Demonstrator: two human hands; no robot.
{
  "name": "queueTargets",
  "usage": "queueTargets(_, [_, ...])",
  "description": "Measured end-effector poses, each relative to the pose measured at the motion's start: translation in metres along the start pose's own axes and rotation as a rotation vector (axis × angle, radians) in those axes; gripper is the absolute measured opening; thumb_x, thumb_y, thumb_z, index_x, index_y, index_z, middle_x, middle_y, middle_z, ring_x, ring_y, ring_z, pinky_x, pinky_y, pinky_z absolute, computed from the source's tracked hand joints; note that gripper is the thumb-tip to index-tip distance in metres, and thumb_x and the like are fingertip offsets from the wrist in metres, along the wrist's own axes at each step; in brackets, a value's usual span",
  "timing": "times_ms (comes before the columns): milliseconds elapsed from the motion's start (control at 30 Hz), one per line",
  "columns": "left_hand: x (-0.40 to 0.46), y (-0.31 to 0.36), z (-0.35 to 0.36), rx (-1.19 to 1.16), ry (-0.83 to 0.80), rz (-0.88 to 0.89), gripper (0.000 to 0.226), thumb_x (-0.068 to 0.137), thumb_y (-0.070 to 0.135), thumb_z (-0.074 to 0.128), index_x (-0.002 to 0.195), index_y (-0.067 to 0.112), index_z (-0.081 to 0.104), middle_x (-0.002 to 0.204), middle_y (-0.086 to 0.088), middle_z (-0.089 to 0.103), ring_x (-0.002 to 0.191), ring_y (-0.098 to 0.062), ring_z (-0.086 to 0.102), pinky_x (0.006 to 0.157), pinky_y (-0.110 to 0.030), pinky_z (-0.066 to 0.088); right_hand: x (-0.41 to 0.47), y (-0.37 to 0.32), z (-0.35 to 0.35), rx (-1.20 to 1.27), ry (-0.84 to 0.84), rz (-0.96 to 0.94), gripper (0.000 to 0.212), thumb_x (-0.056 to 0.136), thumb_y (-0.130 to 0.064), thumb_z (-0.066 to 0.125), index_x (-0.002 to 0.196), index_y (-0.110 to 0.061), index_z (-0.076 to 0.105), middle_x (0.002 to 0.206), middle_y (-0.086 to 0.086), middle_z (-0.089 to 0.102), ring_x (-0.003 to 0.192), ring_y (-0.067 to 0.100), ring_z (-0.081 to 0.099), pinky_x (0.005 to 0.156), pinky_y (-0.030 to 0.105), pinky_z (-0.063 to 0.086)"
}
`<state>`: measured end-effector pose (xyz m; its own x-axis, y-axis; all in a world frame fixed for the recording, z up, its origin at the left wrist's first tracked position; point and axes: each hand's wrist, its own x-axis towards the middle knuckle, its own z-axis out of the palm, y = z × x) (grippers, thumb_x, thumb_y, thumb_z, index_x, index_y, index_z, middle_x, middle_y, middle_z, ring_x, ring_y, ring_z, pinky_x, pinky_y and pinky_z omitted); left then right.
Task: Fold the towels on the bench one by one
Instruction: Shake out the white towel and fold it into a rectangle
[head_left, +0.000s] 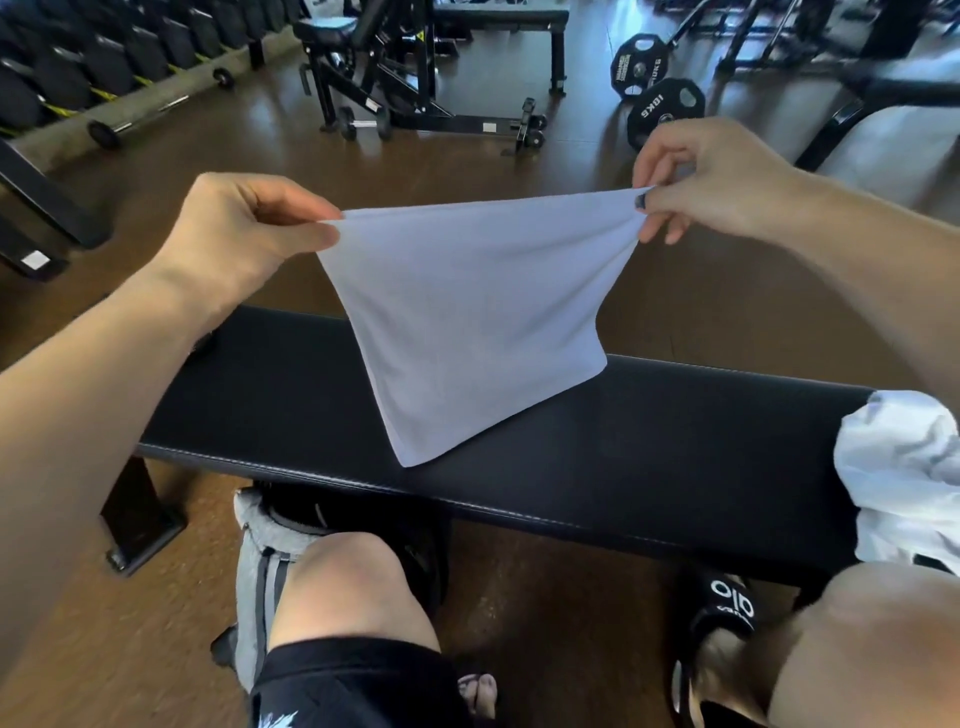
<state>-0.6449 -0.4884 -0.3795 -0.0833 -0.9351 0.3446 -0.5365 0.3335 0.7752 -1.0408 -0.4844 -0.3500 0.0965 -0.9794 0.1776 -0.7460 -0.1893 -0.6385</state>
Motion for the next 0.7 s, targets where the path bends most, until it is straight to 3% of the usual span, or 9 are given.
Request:
queueTargets(67, [0.001,0.002,0.0,-0.001,0.01,0.005,0.016,0.084,0.012,0.08,0.097,0.02,0.079,0.095,0.004,0.076,0.083,-0.004,0.067,0.077,-0.017,0.051,-0.001,0.0,-0.001,-0.104,0.014,-0.04,0.017,0.09,0.003,0.061,0.101,-0.01,0.065,0.081,0.012,0.071,0.072,0.028,0.074,0.067,0.039,0.062])
queueTargets(167, [0.004,0.005,0.001,0.013,0.002,0.011,0.015,0.083,0.011,0.08,0.095,0.02,0.079,0.091,0.001,0.075,0.078,-0.005,0.063,0.069,-0.013,0.048,-0.005,0.0,-0.002,-0.144,0.013,-0.035,0.026,0.094,-0.002,0.061,0.112,-0.018,0.07,0.081,0.007,0.073,0.064,0.011,0.072,0.069,0.023,0.058])
queueTargets(233, [0.007,0.007,0.002,0.024,-0.006,0.02,0.015,0.083,0.01,0.08,0.094,0.02,0.078,0.088,0.0,0.074,0.074,-0.004,0.061,0.065,-0.009,0.046,-0.007,0.001,-0.003,-0.145,0.035,-0.032,0.023,0.096,-0.001,0.059,0.113,-0.013,0.07,0.084,0.009,0.073,0.061,0.005,0.07,0.069,0.021,0.058])
queueTargets(433, [0.017,0.01,0.009,0.096,-0.002,0.067,0.016,0.083,0.009,0.08,0.097,0.017,0.075,0.085,-0.003,0.07,0.063,0.0,0.053,0.057,-0.008,0.041,-0.006,0.003,-0.005,-0.087,0.101,0.024,0.016,0.095,0.005,0.054,0.103,0.001,0.067,0.085,0.023,0.07,0.056,0.012,0.071,0.063,0.026,0.061])
queueTargets(533, [0.023,0.01,0.01,0.124,0.005,0.083,0.021,0.084,0.012,0.081,0.1,0.023,0.072,0.086,-0.001,0.068,0.064,-0.002,0.052,0.058,-0.014,0.04,-0.005,0.006,-0.008,-0.056,0.113,0.043,0.016,0.094,0.006,0.054,0.101,0.0,0.066,0.088,0.019,0.072,0.064,0.011,0.074,0.067,0.018,0.06])
queueTargets(700, [0.032,0.009,0.017,0.139,0.017,0.053,0.024,0.087,0.011,0.076,0.087,0.035,0.076,0.077,0.014,0.069,0.063,0.002,0.057,0.061,-0.01,0.042,-0.008,0.013,-0.015,-0.006,0.087,0.033,0.008,0.09,0.001,0.065,0.091,-0.007,0.065,0.091,0.015,0.073,0.072,0.011,0.076,0.073,0.015,0.058])
